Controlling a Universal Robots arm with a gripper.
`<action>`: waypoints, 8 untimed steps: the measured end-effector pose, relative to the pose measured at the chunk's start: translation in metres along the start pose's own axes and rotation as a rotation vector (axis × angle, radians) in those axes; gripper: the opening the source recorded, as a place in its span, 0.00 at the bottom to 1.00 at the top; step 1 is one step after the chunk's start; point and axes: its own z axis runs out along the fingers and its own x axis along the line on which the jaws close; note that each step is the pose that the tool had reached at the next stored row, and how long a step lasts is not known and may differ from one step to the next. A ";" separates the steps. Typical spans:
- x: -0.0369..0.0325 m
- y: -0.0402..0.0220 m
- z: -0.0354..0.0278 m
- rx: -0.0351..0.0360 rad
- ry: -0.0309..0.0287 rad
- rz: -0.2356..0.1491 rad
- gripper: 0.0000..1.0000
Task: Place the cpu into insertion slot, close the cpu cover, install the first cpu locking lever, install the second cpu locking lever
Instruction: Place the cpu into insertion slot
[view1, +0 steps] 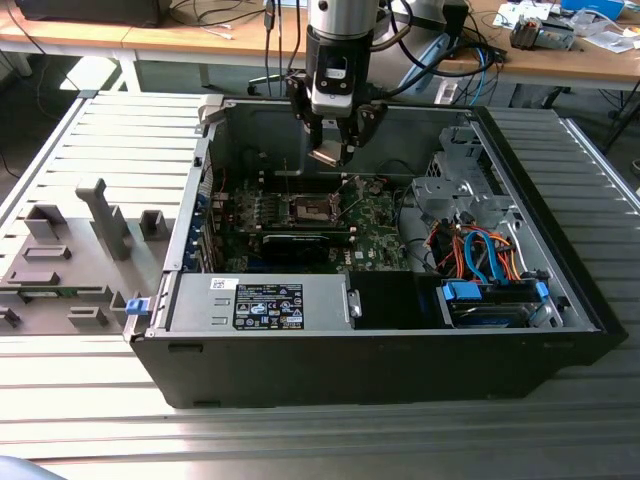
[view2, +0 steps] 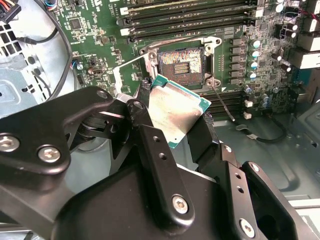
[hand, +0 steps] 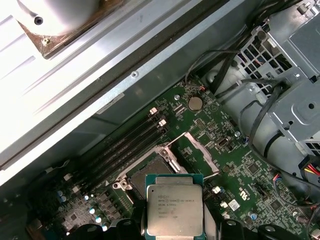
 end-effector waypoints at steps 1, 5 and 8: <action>0.0000 0.0000 0.0001 0.0000 -0.0001 0.002 0.54; 0.0000 0.0000 0.0001 0.0003 -0.0007 0.008 0.54; 0.0000 0.0000 0.0002 0.0005 -0.0010 0.013 0.54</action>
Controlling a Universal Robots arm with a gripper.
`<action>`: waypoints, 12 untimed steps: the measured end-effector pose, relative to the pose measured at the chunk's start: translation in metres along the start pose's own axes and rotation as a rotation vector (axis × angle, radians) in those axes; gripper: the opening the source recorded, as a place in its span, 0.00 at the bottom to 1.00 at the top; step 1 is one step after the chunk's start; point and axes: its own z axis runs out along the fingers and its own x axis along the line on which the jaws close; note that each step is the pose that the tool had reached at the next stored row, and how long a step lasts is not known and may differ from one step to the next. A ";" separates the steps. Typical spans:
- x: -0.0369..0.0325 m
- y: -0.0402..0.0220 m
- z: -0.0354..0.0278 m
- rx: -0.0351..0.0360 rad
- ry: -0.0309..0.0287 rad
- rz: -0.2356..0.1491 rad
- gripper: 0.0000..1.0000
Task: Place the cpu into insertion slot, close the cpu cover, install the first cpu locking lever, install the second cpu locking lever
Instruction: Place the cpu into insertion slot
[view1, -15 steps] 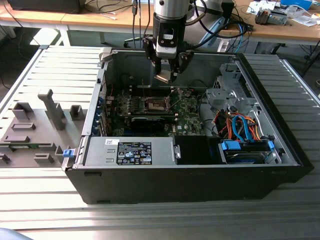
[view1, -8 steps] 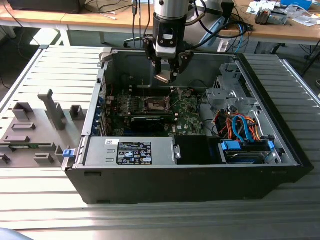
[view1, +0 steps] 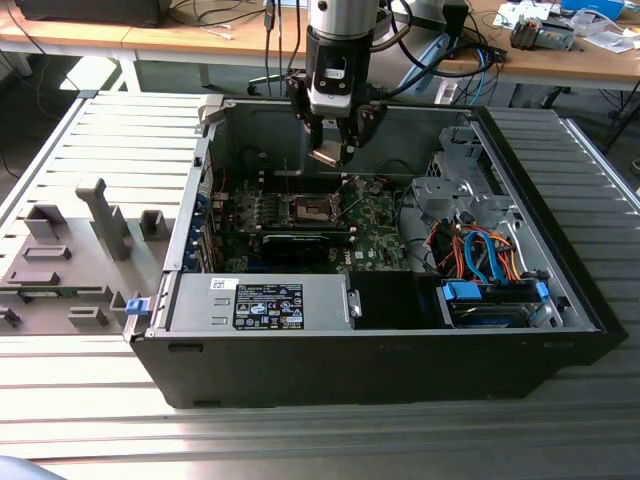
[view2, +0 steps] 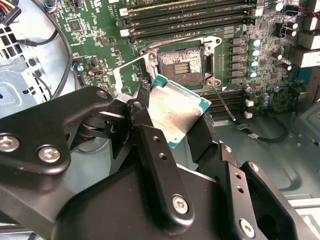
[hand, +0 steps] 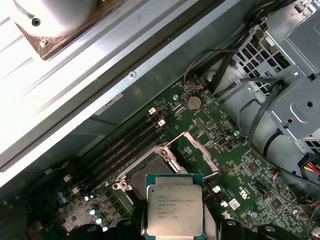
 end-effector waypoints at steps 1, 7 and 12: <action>0.0000 0.0000 0.0000 0.0001 -0.0002 0.002 0.54; 0.0000 0.0000 0.0002 0.0004 -0.0008 0.010 0.54; 0.0000 0.0000 0.0003 0.0007 -0.0014 0.018 0.54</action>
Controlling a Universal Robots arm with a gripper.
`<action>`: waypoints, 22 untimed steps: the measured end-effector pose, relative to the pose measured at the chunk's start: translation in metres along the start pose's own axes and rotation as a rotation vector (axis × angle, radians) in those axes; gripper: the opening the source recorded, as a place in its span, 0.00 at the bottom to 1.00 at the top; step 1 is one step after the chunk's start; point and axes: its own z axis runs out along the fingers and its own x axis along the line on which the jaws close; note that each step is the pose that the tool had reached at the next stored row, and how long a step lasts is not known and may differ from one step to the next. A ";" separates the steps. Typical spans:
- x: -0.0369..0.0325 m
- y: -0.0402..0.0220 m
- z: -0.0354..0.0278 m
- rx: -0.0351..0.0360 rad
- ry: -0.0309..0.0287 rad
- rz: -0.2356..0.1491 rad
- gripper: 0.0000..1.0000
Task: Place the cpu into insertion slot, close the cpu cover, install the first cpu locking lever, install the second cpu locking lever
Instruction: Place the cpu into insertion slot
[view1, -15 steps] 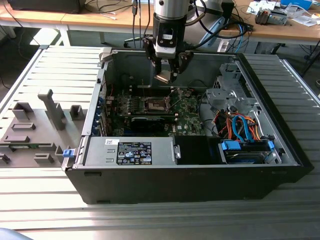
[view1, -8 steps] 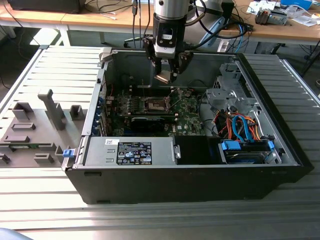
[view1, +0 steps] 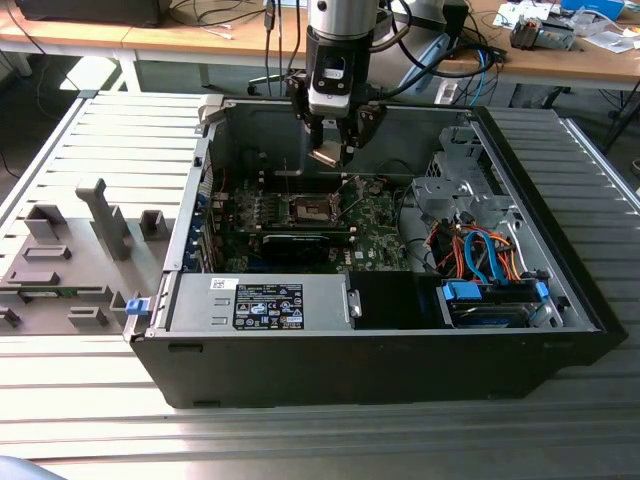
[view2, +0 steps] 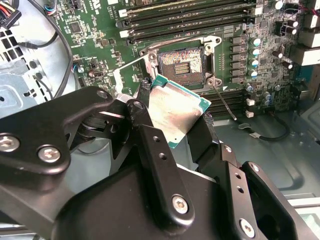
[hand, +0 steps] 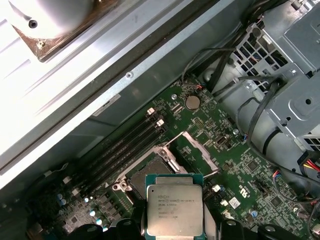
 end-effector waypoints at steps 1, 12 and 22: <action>0.0000 0.0000 0.0000 0.0000 -0.0001 0.001 0.54; 0.0000 0.0000 0.0003 0.0008 -0.0016 0.019 0.54; 0.0000 0.0000 0.0007 0.0035 -0.0049 0.044 0.54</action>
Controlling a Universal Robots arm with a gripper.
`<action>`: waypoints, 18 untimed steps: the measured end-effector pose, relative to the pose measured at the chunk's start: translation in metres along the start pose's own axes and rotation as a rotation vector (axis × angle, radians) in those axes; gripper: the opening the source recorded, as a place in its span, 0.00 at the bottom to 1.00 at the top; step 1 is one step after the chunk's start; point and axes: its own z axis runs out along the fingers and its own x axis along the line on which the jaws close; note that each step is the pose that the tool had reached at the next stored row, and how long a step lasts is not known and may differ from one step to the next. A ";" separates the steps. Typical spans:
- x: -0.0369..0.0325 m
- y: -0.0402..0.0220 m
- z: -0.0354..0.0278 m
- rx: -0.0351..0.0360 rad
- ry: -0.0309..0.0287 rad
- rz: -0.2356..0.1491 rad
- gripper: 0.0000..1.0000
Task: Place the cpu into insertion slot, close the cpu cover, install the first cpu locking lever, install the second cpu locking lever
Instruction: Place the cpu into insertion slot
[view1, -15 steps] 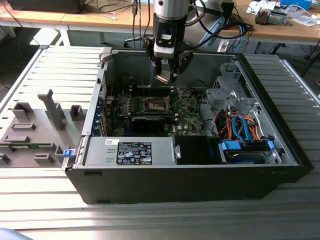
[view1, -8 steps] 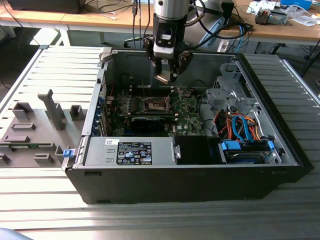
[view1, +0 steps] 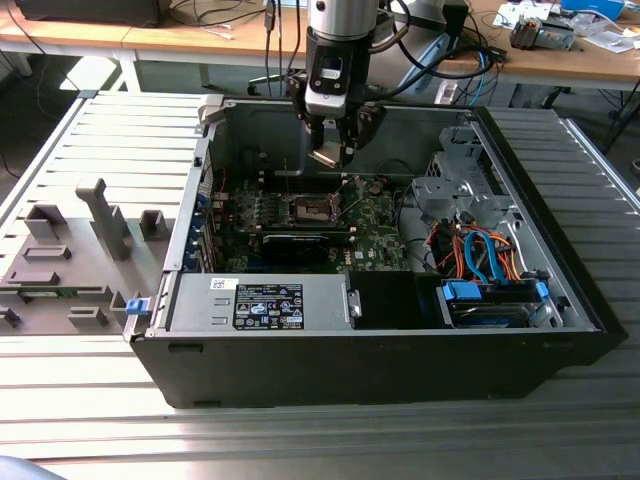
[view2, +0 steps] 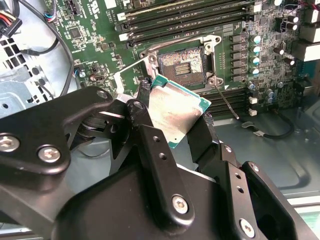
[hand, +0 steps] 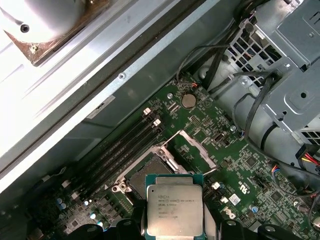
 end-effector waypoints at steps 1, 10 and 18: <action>0.0000 0.0000 0.0001 0.0003 -0.0006 0.007 0.54; 0.0000 0.0000 0.0004 0.0035 -0.0044 0.033 0.54; 0.0000 0.0000 0.0007 0.0058 -0.0071 0.050 0.54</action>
